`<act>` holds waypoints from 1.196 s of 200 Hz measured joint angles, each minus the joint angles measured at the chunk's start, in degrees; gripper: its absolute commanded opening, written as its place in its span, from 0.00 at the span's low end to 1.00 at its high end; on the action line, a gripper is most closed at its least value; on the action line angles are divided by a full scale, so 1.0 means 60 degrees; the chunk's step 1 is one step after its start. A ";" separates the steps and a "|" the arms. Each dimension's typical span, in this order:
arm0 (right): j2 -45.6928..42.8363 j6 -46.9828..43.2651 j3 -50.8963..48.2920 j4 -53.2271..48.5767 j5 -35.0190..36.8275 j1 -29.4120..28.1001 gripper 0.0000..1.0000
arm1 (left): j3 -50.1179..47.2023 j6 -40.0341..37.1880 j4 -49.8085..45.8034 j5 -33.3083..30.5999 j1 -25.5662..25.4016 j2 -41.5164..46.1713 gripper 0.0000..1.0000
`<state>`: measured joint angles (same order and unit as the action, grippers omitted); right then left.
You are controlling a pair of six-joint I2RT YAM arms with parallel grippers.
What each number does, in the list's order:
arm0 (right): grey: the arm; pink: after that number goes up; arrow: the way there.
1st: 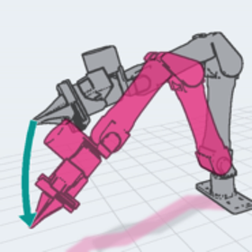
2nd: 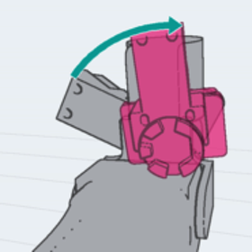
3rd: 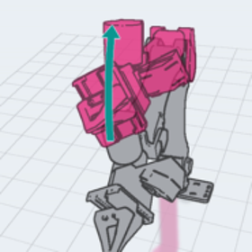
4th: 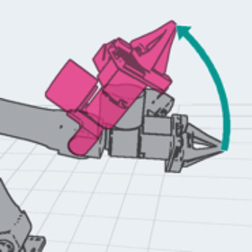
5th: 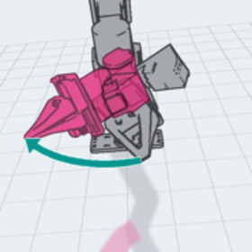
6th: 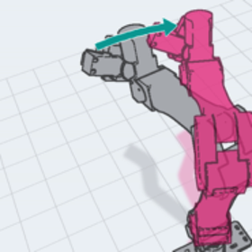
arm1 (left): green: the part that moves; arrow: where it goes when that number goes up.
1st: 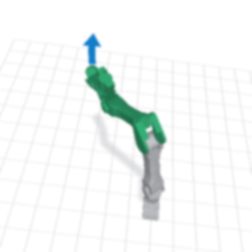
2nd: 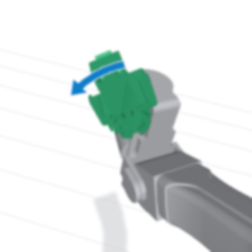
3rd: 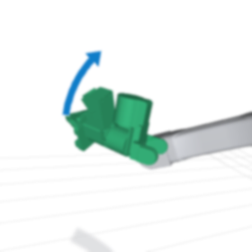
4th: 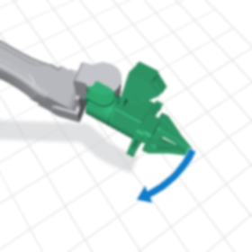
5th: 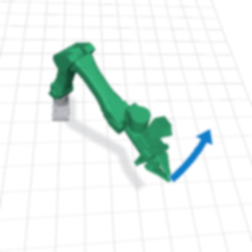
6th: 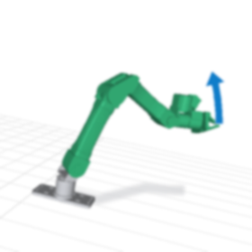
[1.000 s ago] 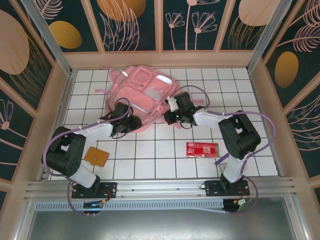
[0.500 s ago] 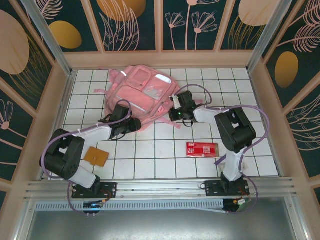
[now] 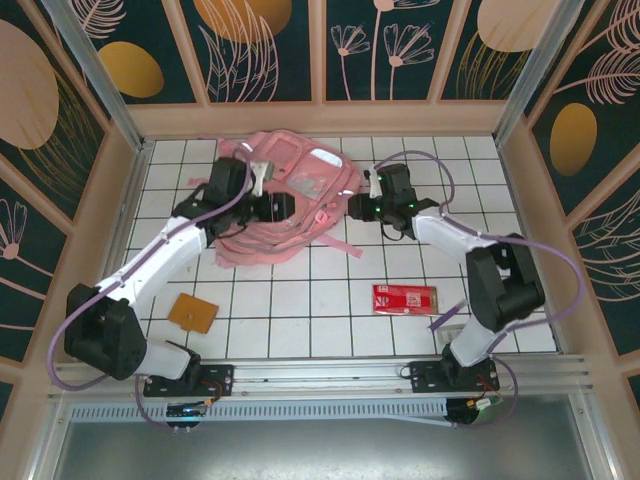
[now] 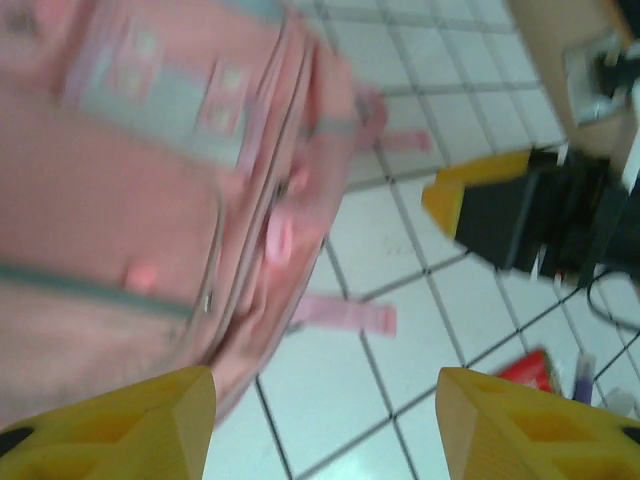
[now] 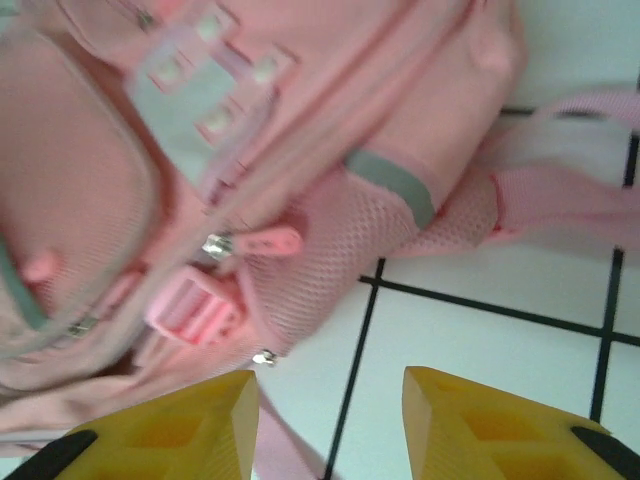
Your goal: Pack the student bag
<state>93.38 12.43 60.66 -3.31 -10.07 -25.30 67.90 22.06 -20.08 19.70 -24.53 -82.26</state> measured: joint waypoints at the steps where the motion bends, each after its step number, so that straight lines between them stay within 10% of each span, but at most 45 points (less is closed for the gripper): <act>1: -0.0033 0.0004 -0.0007 -0.0004 0.0004 -0.0007 0.44 | 0.0113 -0.0036 -0.0051 -0.0025 0.0000 -0.0036 0.61; 54: -0.2601 0.0423 -0.0838 -0.0674 0.2922 -0.0546 0.62 | 0.1927 -0.2080 -0.1752 -0.0812 -0.0022 -0.3155 0.62; 71: -0.3395 0.0867 -0.1195 -0.0776 0.3960 -0.0528 0.99 | 0.1978 -0.2295 -0.2255 -0.1290 -0.0066 -0.3960 0.64; 157: -0.4200 0.2503 -0.2696 -0.1676 0.3603 -0.0295 0.96 | 0.2998 -0.2364 -0.3195 -0.3872 -0.0984 -0.5501 0.65; 178: -0.3952 0.2812 -0.2849 -0.2087 0.3508 -0.0379 0.96 | 0.3264 -0.2124 -0.3377 -0.4149 -0.1016 -0.5730 0.55; 215: -0.3799 0.3034 -0.3100 -0.2320 0.3231 -0.0517 0.93 | 0.3730 -0.1738 -0.3483 -0.4342 -0.1020 -0.5909 0.06; 239: -0.3526 0.2448 -0.3136 -0.2200 0.2401 -0.0535 0.92 | 0.3963 -0.1559 -0.3515 -0.4211 -0.1009 -0.5898 0.00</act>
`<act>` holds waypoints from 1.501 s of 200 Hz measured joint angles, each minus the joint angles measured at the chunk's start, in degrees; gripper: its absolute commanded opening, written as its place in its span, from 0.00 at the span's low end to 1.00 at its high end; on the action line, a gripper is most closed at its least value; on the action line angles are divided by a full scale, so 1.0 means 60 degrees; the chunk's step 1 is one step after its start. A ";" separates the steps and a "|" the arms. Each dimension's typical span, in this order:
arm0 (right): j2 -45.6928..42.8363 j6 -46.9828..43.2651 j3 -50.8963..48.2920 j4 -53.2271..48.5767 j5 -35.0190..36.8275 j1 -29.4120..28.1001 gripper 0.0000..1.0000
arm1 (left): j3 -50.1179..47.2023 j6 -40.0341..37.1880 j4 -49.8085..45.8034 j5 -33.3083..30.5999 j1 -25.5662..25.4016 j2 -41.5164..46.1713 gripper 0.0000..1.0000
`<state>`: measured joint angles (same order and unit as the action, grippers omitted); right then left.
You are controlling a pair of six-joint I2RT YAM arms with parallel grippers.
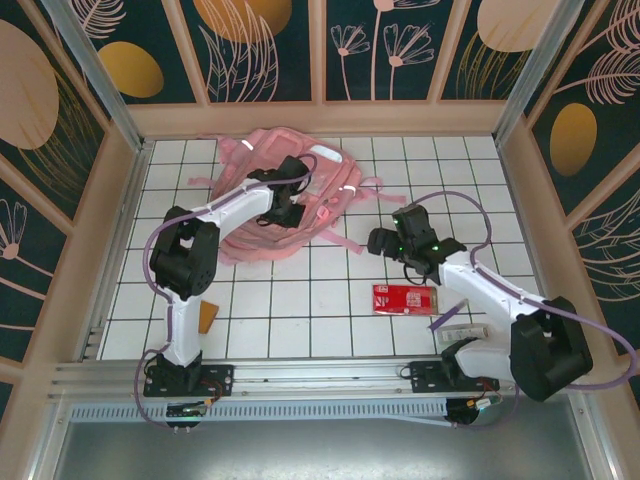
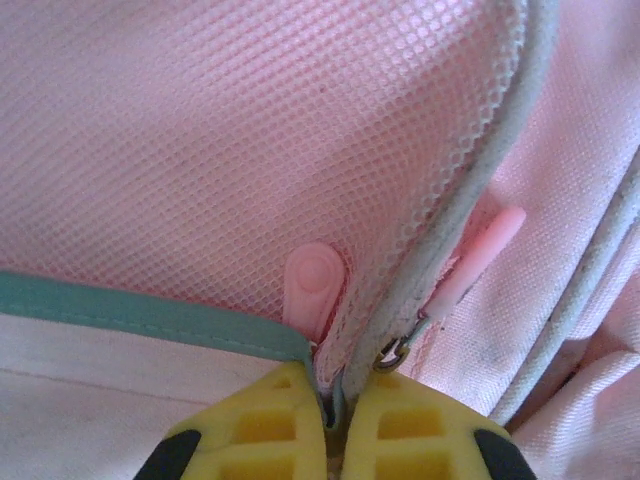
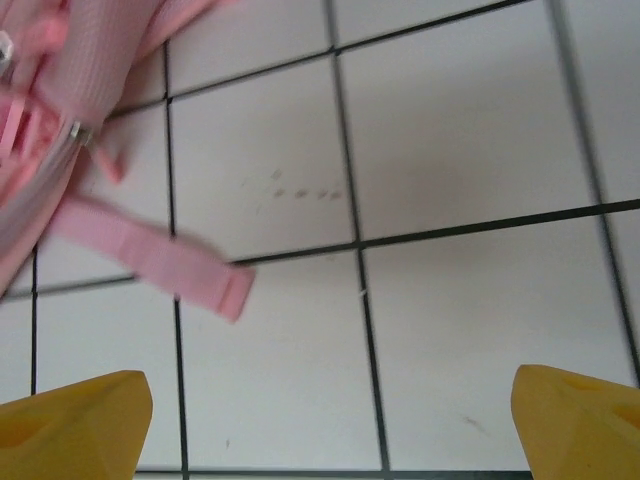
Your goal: Pack the student bag
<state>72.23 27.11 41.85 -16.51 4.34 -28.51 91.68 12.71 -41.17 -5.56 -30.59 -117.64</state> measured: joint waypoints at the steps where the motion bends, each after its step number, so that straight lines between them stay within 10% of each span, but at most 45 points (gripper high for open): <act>1: 0.0026 -0.0062 0.0000 0.0000 -0.0058 0.0000 0.92 | 0.0007 -0.0033 0.0000 0.0022 0.0000 0.0011 0.00; 170: 0.5916 -1.1220 0.3861 0.2535 -0.6408 0.1909 0.59 | 0.0867 -0.0612 -0.0994 0.1807 0.0062 0.1067 0.00; 300: 0.7140 -1.3770 0.5533 0.1672 -0.8131 0.2302 0.39 | 0.0211 -0.0466 -0.0594 0.3147 0.0109 0.1388 0.00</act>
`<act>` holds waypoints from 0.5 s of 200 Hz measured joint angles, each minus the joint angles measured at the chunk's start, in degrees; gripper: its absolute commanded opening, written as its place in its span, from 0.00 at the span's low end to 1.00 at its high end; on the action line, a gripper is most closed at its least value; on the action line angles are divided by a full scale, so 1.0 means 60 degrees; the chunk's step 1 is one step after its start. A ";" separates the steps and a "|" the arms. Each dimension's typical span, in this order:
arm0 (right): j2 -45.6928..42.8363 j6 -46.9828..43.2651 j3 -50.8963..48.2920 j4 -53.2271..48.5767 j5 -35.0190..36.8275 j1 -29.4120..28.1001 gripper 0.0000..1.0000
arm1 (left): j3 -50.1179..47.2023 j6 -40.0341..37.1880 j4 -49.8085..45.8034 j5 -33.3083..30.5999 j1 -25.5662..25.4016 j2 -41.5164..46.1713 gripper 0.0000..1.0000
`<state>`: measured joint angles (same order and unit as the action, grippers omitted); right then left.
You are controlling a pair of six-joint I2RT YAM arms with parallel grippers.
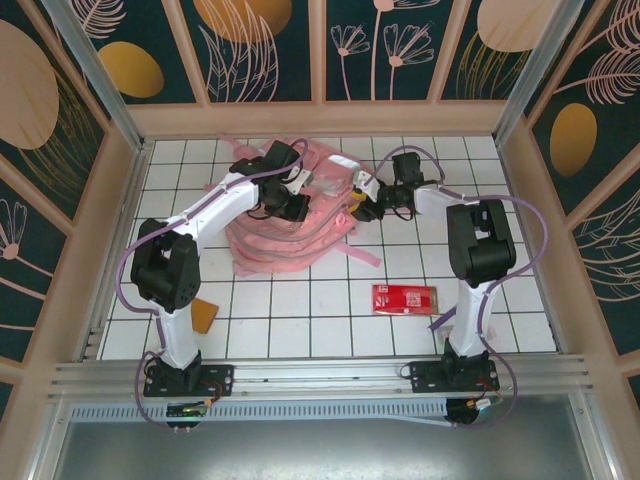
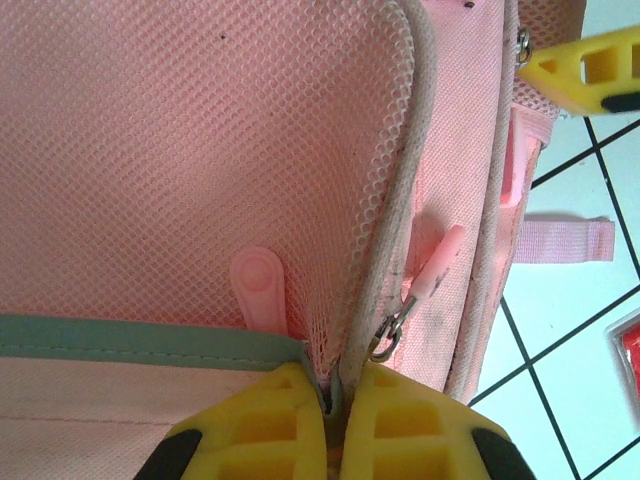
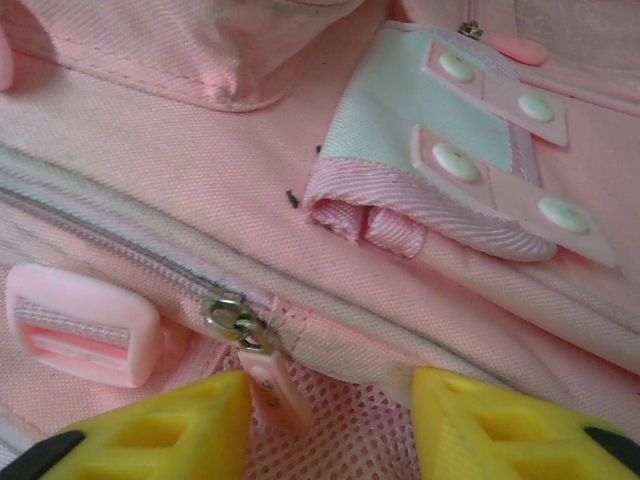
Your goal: Pack the student bag
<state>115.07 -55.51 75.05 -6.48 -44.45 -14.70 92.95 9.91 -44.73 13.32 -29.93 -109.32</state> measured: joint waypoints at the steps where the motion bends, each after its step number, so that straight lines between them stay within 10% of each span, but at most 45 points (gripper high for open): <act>1: 0.0000 0.0004 0.0004 -0.0004 0.0000 0.0000 0.39 | 0.0000 0.0004 0.0000 0.0000 0.0000 0.0000 0.00; 67: -0.0047 0.0135 -0.0237 -0.0178 0.0131 -0.0135 0.34 | -0.0011 0.0790 0.0208 0.0240 -0.0004 0.0138 0.00; 100: -0.0062 0.0215 -0.0270 -0.0328 0.0135 -0.0255 0.03 | -0.0066 0.0991 0.0335 0.0455 -0.0004 0.0138 0.00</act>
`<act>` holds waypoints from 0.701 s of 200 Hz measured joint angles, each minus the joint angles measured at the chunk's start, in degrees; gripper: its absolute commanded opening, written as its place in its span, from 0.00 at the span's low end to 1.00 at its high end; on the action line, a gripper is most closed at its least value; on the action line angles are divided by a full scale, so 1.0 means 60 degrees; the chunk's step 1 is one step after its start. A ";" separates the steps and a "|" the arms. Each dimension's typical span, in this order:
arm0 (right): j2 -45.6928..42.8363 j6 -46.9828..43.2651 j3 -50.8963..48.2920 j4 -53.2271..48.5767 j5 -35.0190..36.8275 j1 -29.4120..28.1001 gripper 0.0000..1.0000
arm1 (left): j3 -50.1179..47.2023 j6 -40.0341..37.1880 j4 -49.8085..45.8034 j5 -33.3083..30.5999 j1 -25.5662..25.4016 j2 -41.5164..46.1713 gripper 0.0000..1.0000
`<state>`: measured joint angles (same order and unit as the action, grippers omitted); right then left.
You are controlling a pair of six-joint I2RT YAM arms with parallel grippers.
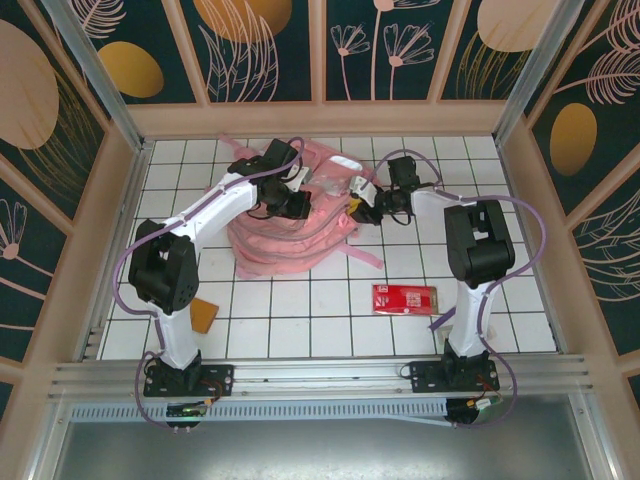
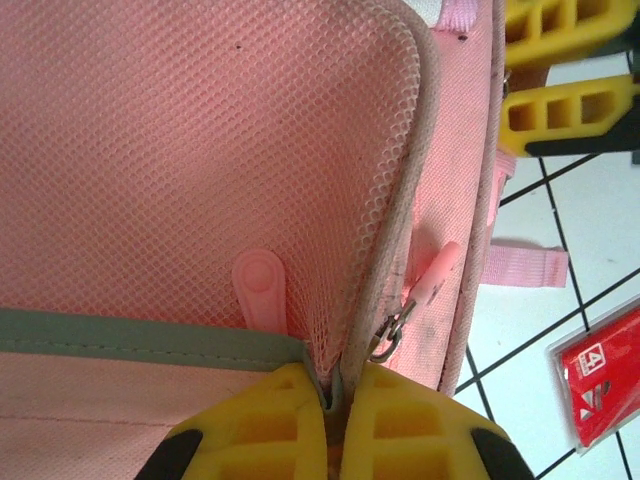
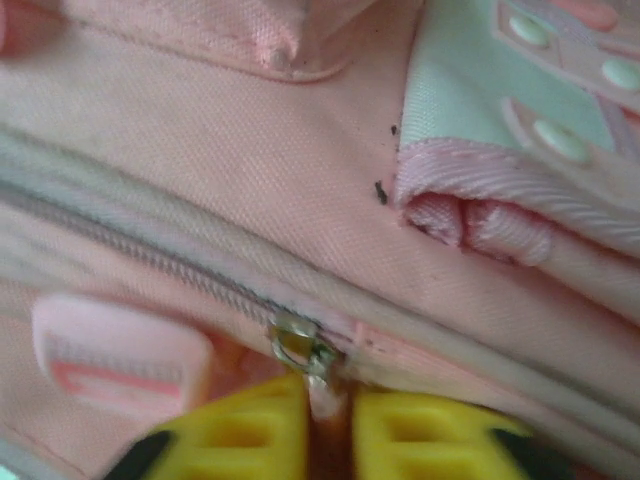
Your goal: Pack the student bag
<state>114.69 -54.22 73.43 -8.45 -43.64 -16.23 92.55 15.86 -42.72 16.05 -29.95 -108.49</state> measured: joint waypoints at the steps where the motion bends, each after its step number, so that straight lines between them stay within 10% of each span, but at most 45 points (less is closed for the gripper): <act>1: 0.0000 0.0033 0.0000 -0.0011 0.0000 -0.0004 0.02 | 0.0000 0.0018 0.0011 0.0007 0.0000 0.0000 0.00; 140: -0.1180 0.0022 0.0648 -0.3745 0.1231 -0.0572 0.00 | -0.0091 0.1362 0.0153 -0.0291 -0.0135 -0.0022 0.00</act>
<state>107.61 -54.08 77.32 -30.92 -36.25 -19.66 92.01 24.03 -41.80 14.31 -30.76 -108.62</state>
